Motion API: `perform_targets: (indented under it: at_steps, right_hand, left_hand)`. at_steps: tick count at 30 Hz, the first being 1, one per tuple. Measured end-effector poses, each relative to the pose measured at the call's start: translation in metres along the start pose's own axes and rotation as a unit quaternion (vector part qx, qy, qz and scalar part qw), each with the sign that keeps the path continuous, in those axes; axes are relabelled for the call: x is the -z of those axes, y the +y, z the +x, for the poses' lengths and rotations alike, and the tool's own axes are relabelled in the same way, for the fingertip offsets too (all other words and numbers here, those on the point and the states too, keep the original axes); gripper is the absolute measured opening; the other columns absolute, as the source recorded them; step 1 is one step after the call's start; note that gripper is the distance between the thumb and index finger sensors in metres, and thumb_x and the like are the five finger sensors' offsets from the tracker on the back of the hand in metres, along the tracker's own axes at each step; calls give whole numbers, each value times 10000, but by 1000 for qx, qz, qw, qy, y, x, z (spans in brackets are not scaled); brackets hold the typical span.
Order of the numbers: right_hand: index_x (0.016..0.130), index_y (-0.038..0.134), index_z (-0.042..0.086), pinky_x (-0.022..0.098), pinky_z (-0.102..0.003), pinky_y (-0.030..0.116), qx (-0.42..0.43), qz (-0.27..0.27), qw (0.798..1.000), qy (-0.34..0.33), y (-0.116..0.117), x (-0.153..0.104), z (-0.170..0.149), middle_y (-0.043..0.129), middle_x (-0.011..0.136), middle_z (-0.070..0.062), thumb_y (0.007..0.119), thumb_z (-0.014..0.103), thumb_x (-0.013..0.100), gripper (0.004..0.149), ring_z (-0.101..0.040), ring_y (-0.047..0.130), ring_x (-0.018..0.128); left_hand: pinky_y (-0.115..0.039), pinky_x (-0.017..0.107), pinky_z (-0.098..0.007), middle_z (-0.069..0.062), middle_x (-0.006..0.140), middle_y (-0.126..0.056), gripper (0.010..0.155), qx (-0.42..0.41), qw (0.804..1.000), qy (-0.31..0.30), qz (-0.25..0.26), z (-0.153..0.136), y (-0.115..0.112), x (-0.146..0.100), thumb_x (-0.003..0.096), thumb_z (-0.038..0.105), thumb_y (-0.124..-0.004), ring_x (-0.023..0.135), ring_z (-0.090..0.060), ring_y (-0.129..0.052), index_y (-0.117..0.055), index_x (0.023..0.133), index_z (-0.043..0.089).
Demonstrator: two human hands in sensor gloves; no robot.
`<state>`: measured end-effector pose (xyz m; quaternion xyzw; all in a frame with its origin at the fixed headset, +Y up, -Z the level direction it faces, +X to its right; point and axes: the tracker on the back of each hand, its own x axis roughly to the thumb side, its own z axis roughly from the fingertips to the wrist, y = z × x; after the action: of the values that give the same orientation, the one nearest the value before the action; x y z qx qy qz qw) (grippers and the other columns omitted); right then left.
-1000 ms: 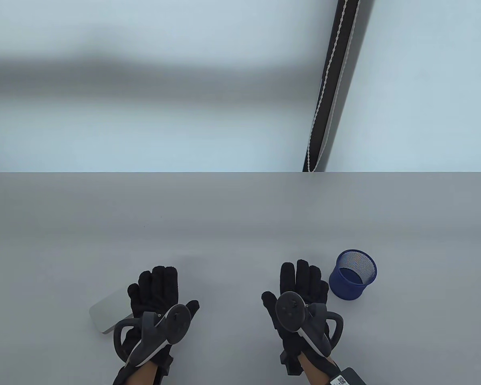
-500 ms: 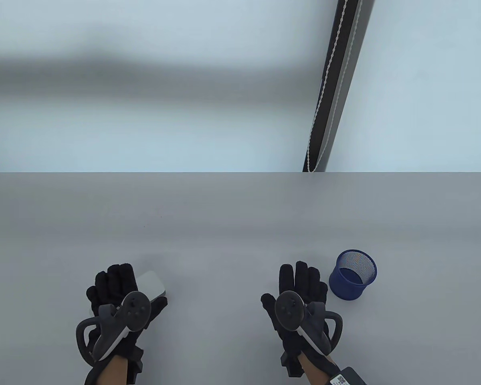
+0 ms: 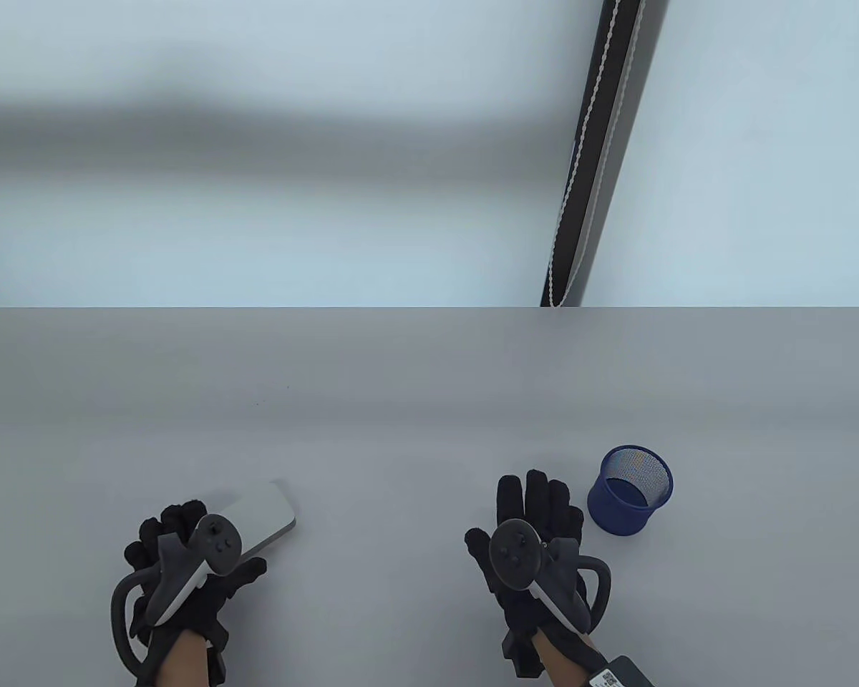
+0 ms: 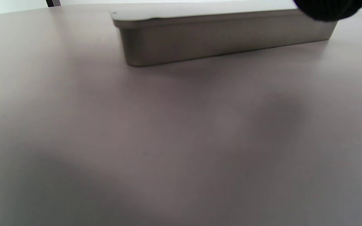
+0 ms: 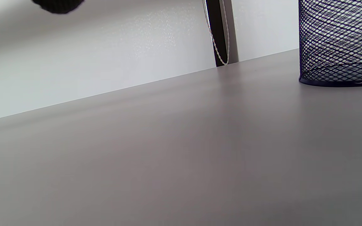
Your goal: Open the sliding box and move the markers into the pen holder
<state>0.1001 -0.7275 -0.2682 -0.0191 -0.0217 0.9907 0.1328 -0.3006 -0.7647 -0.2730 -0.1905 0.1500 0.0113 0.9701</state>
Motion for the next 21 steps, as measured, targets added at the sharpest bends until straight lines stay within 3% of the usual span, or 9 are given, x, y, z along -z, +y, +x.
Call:
perform_targets:
  at_steps: [4, 10, 15, 21]
  right_hand:
    - [1056, 282, 205, 721, -649, 244, -2, 4, 1000, 1, 0, 0, 0, 163, 1093, -164, 622, 570, 434, 798, -434, 144, 1013]
    - [1056, 279, 205, 722, -648, 243, -6, 6, 1000, 3, 0, 0, 0, 154, 1091, -165, 622, 570, 434, 798, -434, 138, 1010]
    - [1056, 281, 205, 721, -648, 244, -9, 8, 1000, 5, 0, 0, 0, 154, 1090, -167, 623, 569, 434, 798, -435, 139, 1010]
    - [1057, 281, 204, 722, -648, 244, -10, 12, 1000, 10, 0, 0, -1, 154, 1090, -167, 623, 568, 435, 797, -435, 139, 1010]
  left_hand:
    - [-334, 847, -592, -118, 1233, -223, 1000, 9, 999, 14, -42, 0, -7, 5, 451, 789, -527, 1153, -400, -286, -172, 1133, 149]
    - [-464, 845, -540, -84, 1200, -403, 806, 48, 998, 26, -13, 9, -2, 5, 557, 690, -513, 1121, -349, -483, -269, 1129, 178]
    - [-626, 803, -511, -53, 1149, -543, 801, 42, 999, 0, 20, 15, -1, 2, 527, 694, -583, 1033, -305, -651, -375, 1123, 202]
    - [-643, 804, -495, -7, 1149, -573, 771, 51, 996, -63, 26, 41, 11, -7, 520, 695, -619, 1025, -277, -677, -437, 1114, 239]
